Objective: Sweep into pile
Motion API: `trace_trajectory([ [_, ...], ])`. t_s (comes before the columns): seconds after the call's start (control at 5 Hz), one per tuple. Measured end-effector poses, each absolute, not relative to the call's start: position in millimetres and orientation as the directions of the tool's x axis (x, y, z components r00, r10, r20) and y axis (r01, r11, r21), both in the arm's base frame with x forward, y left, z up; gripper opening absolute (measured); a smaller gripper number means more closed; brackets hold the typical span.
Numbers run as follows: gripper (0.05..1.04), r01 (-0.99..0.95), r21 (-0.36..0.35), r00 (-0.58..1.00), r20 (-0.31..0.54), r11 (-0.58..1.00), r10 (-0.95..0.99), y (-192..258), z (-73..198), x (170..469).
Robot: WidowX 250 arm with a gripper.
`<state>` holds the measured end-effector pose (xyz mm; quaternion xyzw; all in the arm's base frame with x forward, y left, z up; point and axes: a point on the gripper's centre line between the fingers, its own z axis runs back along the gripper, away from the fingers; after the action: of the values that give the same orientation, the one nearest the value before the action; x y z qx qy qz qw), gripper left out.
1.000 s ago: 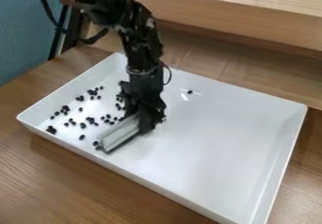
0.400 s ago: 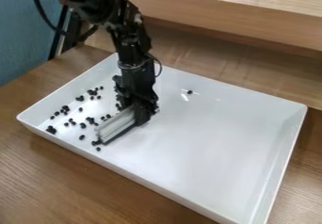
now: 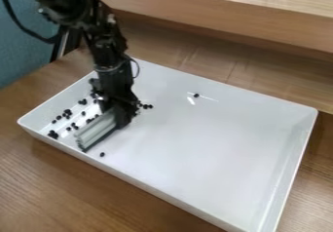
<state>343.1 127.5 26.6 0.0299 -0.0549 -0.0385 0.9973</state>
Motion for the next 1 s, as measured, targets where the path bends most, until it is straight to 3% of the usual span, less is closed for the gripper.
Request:
trace_trajectory([
  [0.8,0.396,0.064,0.068,0.992,0.107,0.996,-0.071,167,30,348],
  [1.0,0.468,0.073,0.066,0.991,0.103,0.995,-0.079,169,29,354],
])
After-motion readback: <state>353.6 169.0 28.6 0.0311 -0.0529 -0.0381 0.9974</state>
